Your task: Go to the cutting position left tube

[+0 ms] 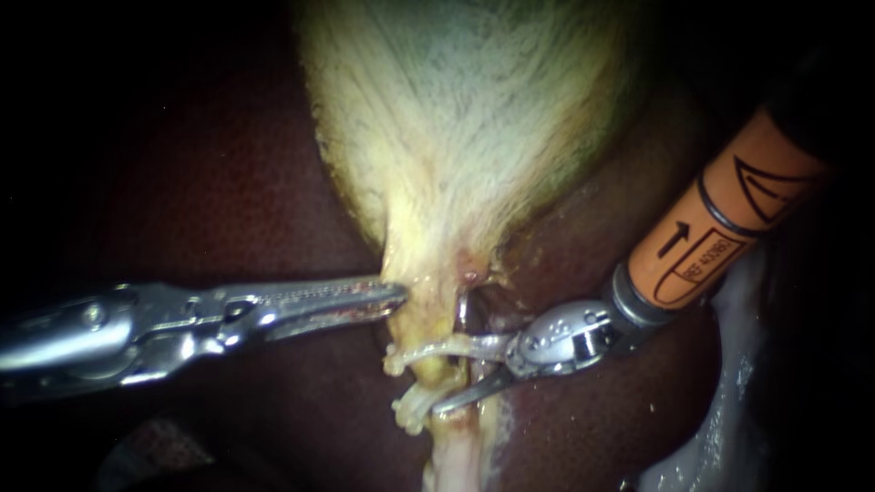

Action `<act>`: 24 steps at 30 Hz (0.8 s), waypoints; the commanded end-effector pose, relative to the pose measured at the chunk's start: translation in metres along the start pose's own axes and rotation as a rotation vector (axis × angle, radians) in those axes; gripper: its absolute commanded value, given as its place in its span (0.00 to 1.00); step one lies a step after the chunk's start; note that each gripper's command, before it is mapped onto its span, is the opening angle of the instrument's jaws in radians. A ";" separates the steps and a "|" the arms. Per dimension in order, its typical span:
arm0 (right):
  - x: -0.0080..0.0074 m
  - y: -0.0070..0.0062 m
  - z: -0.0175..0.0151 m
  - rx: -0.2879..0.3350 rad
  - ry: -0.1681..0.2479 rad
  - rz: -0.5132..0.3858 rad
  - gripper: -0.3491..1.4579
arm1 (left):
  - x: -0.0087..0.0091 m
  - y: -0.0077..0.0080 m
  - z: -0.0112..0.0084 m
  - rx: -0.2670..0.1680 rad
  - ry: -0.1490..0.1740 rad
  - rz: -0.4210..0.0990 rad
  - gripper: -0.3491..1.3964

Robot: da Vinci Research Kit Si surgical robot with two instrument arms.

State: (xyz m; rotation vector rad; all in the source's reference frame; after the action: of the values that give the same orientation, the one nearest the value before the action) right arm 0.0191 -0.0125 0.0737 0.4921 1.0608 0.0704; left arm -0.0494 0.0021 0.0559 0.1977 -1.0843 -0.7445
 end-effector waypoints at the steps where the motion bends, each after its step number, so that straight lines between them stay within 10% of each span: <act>1: 0.0002 -0.0001 0.0002 0.011 0.007 0.006 0.96 | 0.0002 0.0004 0.0001 0.001 0.000 -0.002 0.14; 24: 0.0021 0.0025 0.0046 0.012 0.074 0.088 0.96 | 0.0010 0.0023 0.0013 -0.006 0.000 -0.002 0.14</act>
State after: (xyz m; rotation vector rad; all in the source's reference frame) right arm 0.0245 -0.0113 0.0749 0.5557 1.1109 0.1686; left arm -0.0492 0.0034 0.0584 0.1936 -1.0818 -0.7501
